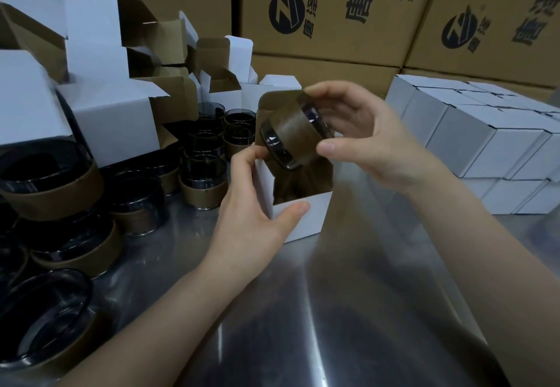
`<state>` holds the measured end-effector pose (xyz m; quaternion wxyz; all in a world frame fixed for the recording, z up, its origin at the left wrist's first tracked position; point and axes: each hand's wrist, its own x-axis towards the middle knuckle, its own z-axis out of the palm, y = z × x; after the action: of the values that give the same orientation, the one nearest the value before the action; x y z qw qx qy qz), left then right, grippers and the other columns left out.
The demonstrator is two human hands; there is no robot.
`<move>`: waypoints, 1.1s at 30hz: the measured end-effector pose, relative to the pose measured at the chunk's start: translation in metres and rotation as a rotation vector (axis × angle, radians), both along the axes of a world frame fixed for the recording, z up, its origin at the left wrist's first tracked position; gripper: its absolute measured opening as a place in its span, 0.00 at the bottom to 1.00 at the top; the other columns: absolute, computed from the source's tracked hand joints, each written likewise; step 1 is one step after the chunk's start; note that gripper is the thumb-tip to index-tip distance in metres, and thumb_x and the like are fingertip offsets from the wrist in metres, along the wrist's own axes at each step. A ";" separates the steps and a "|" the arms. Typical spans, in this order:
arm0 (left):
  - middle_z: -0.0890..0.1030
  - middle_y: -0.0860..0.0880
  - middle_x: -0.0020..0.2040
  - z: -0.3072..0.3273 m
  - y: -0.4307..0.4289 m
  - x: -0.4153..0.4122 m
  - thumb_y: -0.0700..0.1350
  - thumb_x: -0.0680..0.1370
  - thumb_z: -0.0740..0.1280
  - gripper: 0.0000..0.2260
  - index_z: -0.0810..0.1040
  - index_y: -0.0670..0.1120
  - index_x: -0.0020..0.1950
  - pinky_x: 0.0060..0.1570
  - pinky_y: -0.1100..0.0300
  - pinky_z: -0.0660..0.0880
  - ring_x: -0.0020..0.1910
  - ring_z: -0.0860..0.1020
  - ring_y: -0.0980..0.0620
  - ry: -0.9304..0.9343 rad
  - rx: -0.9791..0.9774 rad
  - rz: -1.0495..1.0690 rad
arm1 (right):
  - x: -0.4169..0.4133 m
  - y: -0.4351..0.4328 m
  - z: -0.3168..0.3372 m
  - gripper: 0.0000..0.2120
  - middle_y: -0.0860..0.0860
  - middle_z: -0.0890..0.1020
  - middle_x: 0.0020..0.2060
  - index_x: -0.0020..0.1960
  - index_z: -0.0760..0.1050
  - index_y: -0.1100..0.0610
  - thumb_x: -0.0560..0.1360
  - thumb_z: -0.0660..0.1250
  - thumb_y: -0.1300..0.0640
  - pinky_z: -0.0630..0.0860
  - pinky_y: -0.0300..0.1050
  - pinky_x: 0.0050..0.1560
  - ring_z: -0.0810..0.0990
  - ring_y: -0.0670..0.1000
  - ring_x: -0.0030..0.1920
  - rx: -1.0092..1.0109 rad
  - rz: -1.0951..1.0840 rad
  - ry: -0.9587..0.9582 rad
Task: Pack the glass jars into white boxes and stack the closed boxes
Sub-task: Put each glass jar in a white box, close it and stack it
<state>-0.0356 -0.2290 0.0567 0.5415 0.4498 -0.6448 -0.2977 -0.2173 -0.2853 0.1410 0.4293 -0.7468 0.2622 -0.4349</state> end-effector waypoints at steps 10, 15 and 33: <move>0.72 0.60 0.64 -0.003 -0.003 0.000 0.46 0.70 0.77 0.33 0.61 0.57 0.67 0.61 0.65 0.69 0.65 0.72 0.61 0.001 -0.007 0.001 | 0.002 0.011 0.012 0.24 0.52 0.75 0.56 0.60 0.72 0.53 0.65 0.74 0.55 0.78 0.45 0.54 0.79 0.47 0.55 -0.082 -0.079 0.269; 0.71 0.58 0.66 -0.003 -0.003 -0.001 0.45 0.69 0.78 0.32 0.61 0.57 0.65 0.63 0.62 0.69 0.66 0.71 0.60 -0.001 -0.015 0.010 | 0.002 0.017 0.018 0.24 0.49 0.77 0.51 0.56 0.73 0.53 0.62 0.75 0.51 0.81 0.53 0.54 0.80 0.49 0.52 -0.126 -0.193 0.406; 0.72 0.59 0.64 -0.005 -0.004 -0.004 0.51 0.65 0.76 0.33 0.61 0.61 0.63 0.59 0.61 0.72 0.64 0.73 0.60 0.008 -0.030 0.012 | 0.036 0.025 0.009 0.21 0.43 0.70 0.45 0.50 0.74 0.52 0.62 0.76 0.45 0.73 0.39 0.43 0.72 0.44 0.45 -0.411 -0.523 0.851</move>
<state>-0.0396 -0.2332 0.0516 0.5525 0.4446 -0.6443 -0.2865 -0.1810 -0.2600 0.1504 0.0076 -0.8355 0.4997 -0.2286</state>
